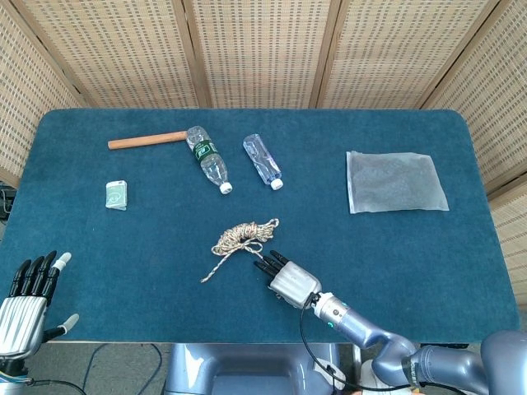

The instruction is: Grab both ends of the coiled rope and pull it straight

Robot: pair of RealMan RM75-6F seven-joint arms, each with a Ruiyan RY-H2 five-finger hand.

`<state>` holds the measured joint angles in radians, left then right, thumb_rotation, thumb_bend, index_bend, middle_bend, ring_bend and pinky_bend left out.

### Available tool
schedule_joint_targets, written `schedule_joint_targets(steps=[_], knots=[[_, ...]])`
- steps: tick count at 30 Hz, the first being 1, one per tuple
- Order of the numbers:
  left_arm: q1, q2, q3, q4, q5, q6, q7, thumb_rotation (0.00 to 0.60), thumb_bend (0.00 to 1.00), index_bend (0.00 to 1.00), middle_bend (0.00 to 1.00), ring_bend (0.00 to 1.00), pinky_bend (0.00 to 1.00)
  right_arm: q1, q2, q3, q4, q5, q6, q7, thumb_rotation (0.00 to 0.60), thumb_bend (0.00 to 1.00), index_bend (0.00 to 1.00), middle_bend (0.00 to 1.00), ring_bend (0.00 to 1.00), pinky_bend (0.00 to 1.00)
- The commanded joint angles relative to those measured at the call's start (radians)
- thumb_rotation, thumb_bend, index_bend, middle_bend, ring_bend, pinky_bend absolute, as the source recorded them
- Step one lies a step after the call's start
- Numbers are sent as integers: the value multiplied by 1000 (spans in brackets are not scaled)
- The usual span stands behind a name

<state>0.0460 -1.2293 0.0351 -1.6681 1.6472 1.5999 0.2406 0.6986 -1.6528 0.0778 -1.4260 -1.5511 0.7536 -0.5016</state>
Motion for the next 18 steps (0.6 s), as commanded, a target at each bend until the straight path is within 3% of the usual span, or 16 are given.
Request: schedule_joint_targets(steps=[1, 18], knots=[[-2, 1, -1, -1, -3, -3, -1, 600, 0, 0, 0, 0, 0, 5, -14, 0, 7, 19, 4, -11, 600, 356, 511, 0, 0, 0], [-7, 1, -2, 1, -13, -12, -1, 600, 0, 0, 0, 0, 0, 26, -43, -16, 25, 58, 41, -20, 600, 478, 625, 0, 0, 0]])
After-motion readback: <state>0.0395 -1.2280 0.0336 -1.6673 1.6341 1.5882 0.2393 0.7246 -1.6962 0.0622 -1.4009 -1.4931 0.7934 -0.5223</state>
